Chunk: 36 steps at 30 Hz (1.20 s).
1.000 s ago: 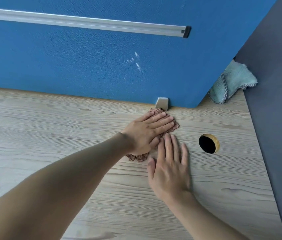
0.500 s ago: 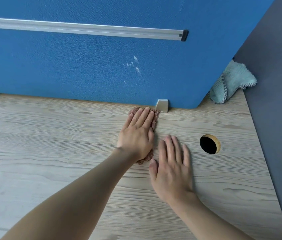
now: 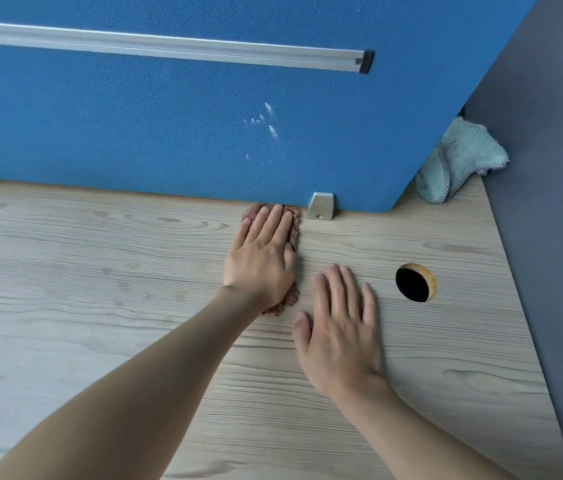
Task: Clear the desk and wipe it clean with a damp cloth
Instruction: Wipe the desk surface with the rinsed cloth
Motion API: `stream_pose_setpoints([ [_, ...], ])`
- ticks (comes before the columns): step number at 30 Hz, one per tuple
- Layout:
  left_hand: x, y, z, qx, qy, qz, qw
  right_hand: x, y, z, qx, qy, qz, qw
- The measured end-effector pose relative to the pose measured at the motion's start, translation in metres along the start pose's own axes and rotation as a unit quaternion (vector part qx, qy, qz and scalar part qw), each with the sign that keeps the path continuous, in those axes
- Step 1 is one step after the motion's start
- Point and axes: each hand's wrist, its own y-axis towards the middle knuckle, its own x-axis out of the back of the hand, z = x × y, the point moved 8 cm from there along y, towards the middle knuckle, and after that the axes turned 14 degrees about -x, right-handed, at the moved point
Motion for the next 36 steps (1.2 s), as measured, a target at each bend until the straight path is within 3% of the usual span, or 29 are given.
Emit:
stream_pose_setpoints([
  [10,0.001,-0.001,0.025,0.045,0.008,0.02,0.999,-0.001,0.0,0.0,0.0,-0.018,-0.001,1.0],
  [15,-0.001,-0.028,0.011,0.002,0.018,0.036,0.999,0.001,0.0,0.002,-0.002,-0.013,-0.003,1.0],
  [21,-0.009,0.016,0.011,0.051,0.011,0.051,0.997,0.0,0.0,0.003,-0.005,-0.013,-0.011,1.0],
  [24,-0.008,0.022,0.009,0.03,0.027,0.058,0.997,0.0,0.001,0.002,-0.005,-0.014,-0.015,1.0],
  [29,-0.009,0.002,-0.018,-0.073,0.02,0.066,0.995,0.002,0.001,0.004,-0.002,-0.015,-0.011,1.0],
  [36,-0.008,0.036,-0.004,0.0,0.03,0.052,0.998,0.0,0.003,0.001,-0.006,0.0,-0.019,1.0],
])
